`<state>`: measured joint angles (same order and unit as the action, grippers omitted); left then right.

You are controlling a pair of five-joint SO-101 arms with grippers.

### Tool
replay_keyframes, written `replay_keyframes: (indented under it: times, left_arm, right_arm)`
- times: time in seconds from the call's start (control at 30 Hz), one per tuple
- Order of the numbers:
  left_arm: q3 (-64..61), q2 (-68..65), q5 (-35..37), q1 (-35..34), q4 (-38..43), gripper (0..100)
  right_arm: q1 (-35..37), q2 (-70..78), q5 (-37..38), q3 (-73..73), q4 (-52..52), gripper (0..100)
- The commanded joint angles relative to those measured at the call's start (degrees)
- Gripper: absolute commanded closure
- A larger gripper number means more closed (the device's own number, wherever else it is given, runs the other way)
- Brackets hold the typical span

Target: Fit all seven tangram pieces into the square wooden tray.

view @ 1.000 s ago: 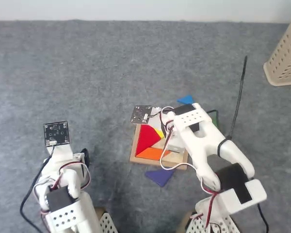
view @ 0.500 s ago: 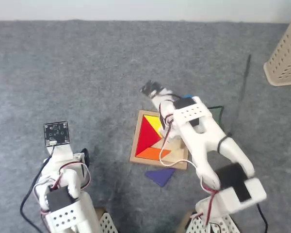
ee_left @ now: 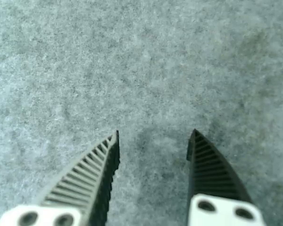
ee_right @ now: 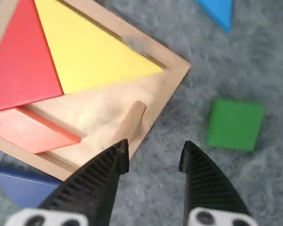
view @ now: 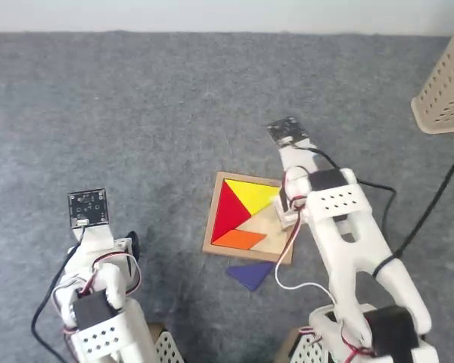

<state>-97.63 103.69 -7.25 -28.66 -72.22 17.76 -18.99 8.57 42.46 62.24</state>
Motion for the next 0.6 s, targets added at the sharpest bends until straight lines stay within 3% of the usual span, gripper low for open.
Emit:
replay_keyframes:
  times: [0.0,0.57]
  left_arm:
    - [1.1,0.7,0.5,0.0,-0.2,77]
    - [1.1,0.7,0.5,0.0,-0.2,77]
  right_arm:
    - [0.8,-3.2,-0.8,0.5,-1.9,81.5]
    - [6.5,-3.0,-0.5,4.6,-6.5,81.1]
